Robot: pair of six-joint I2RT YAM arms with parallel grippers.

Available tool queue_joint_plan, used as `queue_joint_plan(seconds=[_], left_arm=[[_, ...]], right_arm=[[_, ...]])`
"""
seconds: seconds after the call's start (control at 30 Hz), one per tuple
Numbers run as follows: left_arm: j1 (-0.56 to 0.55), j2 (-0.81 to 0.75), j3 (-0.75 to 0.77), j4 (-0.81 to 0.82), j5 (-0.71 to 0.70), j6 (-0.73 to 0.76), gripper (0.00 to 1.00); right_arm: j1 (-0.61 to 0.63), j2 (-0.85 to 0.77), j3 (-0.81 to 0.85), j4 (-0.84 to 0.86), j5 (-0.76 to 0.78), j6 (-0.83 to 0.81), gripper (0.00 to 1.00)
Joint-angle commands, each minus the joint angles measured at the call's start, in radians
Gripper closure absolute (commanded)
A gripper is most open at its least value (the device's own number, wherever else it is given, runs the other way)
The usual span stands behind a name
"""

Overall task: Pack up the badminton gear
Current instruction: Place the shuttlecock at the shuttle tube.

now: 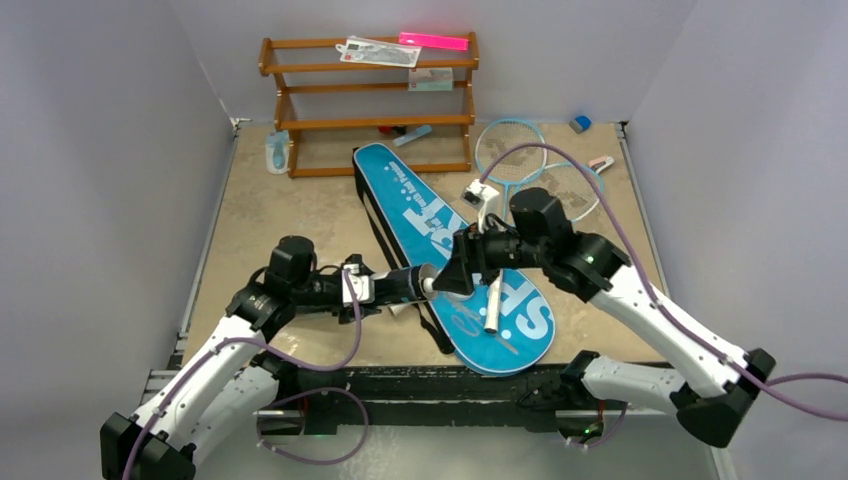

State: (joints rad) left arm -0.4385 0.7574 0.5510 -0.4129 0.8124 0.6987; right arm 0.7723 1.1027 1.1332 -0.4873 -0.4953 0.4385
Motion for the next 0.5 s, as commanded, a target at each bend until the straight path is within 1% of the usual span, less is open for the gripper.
queue_joint_plan(seconds=[0.0,0.17,0.3,0.37,0.47], left_arm=[[0.009,-0.027,0.009,0.065,0.022,-0.013,1.00],[0.016,-0.041,0.004,0.074,-0.003,-0.028,1.00],[0.020,-0.044,0.009,0.075,-0.034,-0.035,1.00],[0.022,-0.052,0.010,0.080,-0.063,-0.045,1.00],[0.023,-0.078,0.009,0.086,-0.114,-0.056,1.00]], right_arm=[[0.004,-0.116,0.023,-0.111,0.198,-0.030,0.26],[0.004,-0.244,-0.095,-0.131,0.341,0.025,0.26],[0.004,-0.305,-0.209,-0.102,0.445,0.098,0.27],[0.004,-0.285,-0.256,-0.107,0.500,0.152,0.27],[0.003,-0.207,-0.319,-0.090,0.564,0.244,0.27]])
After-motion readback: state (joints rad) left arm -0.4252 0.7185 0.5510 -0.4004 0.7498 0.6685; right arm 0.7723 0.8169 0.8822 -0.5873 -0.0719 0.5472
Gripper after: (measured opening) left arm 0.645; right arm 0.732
